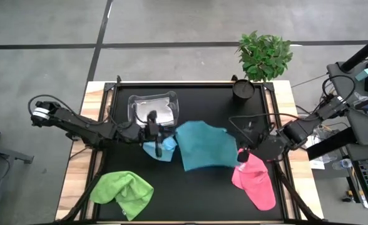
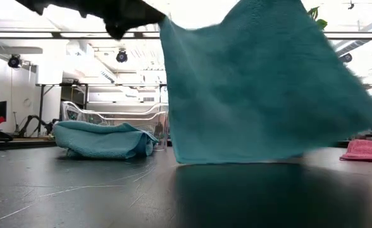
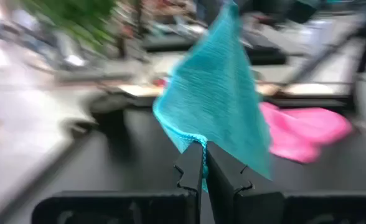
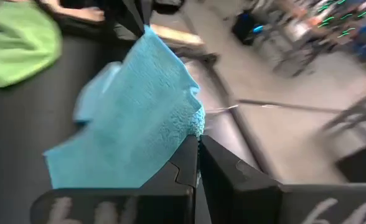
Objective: Fold microfiber towels
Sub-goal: Fold the right blue microfiber cloth
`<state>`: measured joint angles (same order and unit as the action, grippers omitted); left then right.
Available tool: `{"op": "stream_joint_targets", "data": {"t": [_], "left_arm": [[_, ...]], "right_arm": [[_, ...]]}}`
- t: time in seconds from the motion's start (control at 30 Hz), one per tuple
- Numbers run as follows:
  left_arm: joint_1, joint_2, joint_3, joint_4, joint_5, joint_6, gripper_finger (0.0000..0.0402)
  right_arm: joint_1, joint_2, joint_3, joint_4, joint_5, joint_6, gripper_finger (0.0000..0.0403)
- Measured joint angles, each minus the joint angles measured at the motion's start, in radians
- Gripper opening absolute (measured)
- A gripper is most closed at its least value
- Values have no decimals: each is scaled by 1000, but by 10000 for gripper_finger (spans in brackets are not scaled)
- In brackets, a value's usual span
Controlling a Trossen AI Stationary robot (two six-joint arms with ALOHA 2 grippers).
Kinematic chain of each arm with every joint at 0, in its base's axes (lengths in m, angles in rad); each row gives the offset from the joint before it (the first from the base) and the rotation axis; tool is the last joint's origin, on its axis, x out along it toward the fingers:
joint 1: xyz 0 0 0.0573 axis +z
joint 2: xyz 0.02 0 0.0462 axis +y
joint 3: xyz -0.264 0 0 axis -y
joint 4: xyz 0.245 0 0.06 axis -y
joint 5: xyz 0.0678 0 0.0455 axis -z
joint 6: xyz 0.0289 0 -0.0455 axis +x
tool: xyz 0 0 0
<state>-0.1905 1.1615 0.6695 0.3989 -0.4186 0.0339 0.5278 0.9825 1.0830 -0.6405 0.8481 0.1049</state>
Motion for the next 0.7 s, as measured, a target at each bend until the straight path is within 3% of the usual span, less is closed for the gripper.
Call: {"op": "stream_joint_targets", "data": {"t": [0.07, 0.23, 0.4, 0.5, 0.7], "left_arm": [[9, -28, 22, 8, -39, 56, 0], [12, -103, 36, -27, -19, 144, 0], [4, -159, 25, -204, 168, 93, 0], [-19, -138, -13, -222, 284, 45, 0], [-97, -16, -49, -192, 316, -26, 0]], "right_arm": [[-17, -17, 13, 1, 34, -48, 8], [-31, -66, 29, 0, 13, -80, 8], [-31, -80, 8, -5, -217, 11, 8], [-30, -57, -24, -5, -343, 92, 8], [-8, 36, -120, 13, -508, 242, 8]]}}
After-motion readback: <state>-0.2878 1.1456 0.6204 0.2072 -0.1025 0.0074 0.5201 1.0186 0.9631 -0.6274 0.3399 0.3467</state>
